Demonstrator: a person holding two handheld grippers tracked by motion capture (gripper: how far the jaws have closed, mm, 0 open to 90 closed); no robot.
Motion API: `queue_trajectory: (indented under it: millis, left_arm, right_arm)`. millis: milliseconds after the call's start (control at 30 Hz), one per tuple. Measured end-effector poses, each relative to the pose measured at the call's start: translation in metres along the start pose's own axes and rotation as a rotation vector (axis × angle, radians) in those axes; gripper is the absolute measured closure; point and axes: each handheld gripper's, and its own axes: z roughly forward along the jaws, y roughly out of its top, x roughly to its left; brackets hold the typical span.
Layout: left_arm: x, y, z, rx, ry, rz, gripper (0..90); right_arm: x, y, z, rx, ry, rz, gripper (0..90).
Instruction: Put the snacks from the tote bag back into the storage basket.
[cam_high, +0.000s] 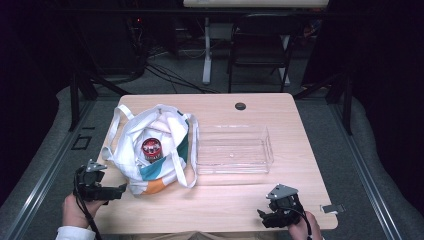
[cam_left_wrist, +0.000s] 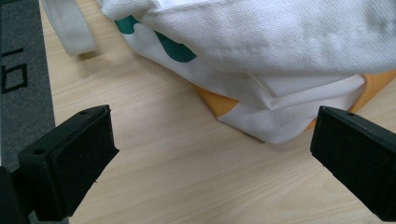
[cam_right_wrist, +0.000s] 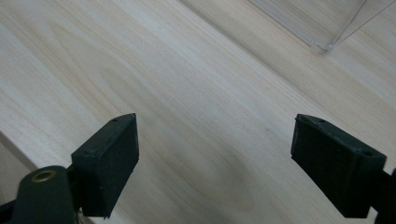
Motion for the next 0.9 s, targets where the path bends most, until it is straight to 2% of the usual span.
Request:
queue_trajectory:
  millis: [233,567,800,900]
  left_arm:
    - [0.001,0.001,0.001,0.013,-0.010,0.007,0.0]
    - [0.003,0.000,-0.002,-0.005,0.001,0.006,0.0]
    - [0.002,0.002,-0.007,-0.008,-0.004,0.009,0.0]
    - [0.002,0.002,-0.014,-0.025,-0.003,0.001,0.0]
  right_arm:
    - [0.000,0.000,0.001,0.004,-0.003,0.003,14.7]
    - [0.000,0.002,0.001,0.003,-0.001,-0.010,14.7]
    - [-0.001,0.001,0.000,0.003,-0.008,-0.001,14.7]
    - [-0.001,0.003,0.002,0.008,0.000,-0.012,14.7]
